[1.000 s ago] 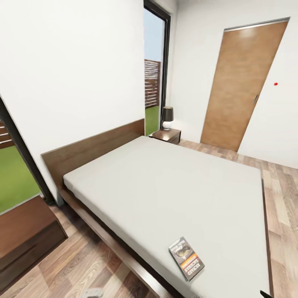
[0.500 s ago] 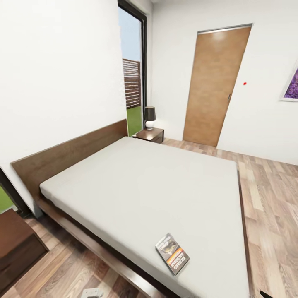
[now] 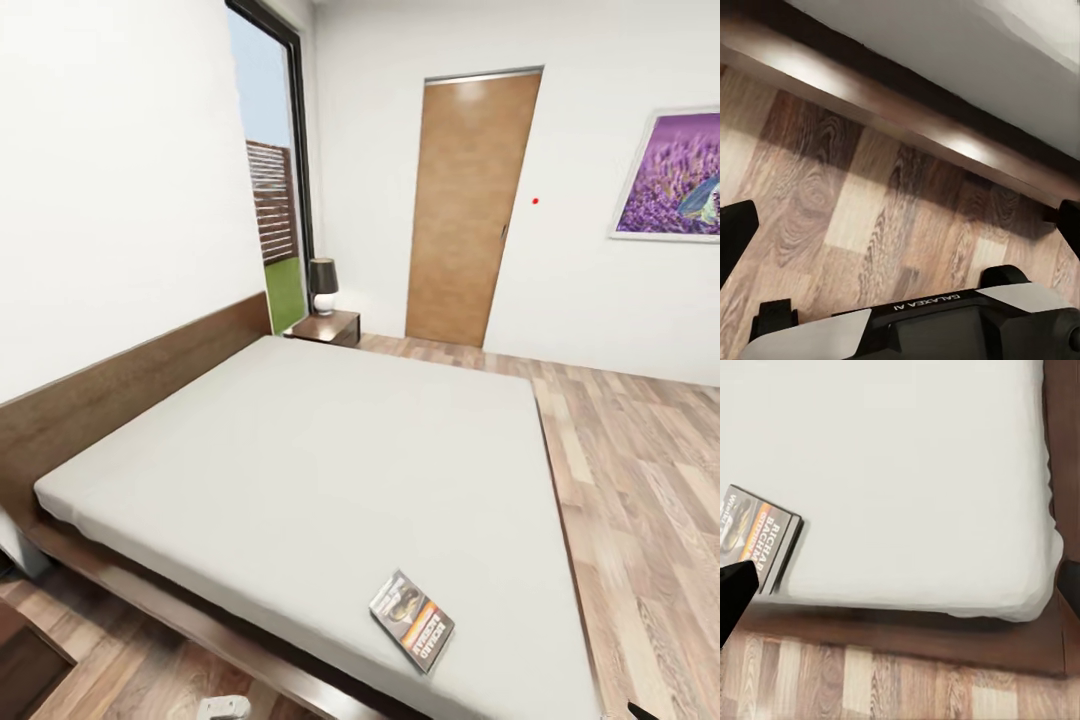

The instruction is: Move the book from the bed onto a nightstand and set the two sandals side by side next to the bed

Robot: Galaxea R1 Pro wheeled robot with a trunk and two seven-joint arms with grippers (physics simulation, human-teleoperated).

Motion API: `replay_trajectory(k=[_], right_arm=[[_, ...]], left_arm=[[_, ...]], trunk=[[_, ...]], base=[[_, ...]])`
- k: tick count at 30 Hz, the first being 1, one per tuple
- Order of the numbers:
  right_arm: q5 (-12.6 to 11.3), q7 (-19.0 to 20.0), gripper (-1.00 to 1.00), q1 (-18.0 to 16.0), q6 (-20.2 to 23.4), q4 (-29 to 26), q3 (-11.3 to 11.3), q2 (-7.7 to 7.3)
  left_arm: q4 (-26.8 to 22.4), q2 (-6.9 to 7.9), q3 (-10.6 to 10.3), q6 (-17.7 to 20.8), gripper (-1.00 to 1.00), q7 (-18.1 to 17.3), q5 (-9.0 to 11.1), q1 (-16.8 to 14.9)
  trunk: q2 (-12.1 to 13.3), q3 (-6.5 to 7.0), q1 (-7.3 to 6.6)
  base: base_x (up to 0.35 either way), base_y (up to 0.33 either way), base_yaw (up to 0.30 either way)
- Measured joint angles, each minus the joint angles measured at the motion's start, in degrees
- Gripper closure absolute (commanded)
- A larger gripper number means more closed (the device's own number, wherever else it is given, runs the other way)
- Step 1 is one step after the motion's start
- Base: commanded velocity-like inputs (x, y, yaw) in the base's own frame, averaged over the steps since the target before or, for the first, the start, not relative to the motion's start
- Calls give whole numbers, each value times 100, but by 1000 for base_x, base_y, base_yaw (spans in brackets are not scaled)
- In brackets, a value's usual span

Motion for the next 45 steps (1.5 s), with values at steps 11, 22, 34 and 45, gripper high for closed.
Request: replay_trajectory(k=[11, 22, 34, 45], right_arm=[[8, -2, -100, -1, 0, 1, 1, 16], [15, -26, -100, -1, -15, 0, 0, 35], [21, -30, -100, -3, -16, 1, 0, 35], [33, -34, -100, -3, -16, 2, 8, 43]], left_arm=[[0, 0, -2, -8, -100, 0, 0, 0], [0, 0, 6, -9, -100, 0, 0, 0], [-1, 0, 6, -9, -100, -1, 1, 1], [-1, 0, 7, -9, -100, -2, 0, 2]], trunk=[[0, 0, 1], [0, 0, 1], [0, 0, 1], [0, 0, 1]], base=[[64, 157, -276], [1, 121, -243], [0, 240, -172], [0, 31, -9]])
